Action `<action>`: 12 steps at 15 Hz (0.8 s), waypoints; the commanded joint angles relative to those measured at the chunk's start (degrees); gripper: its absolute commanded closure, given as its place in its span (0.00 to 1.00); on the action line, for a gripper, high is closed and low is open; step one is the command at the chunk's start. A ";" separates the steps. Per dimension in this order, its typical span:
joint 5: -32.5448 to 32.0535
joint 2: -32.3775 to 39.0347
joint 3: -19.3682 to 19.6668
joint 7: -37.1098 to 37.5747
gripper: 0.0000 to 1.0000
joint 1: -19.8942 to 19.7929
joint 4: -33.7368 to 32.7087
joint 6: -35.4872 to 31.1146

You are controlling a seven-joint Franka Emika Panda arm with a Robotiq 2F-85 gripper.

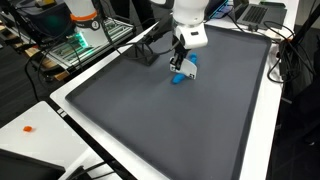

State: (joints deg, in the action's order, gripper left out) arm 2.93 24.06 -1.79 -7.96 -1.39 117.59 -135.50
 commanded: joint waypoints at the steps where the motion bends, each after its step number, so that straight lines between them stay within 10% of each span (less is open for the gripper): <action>1: 1.45 -3.17 -0.56 0.95 0.99 -0.20 2.58 0.19; 12: 8.25 -16.05 -0.03 10.03 0.99 0.20 11.87 1.15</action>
State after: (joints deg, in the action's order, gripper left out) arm 7.76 13.41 -1.93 -1.64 -1.35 124.62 -135.41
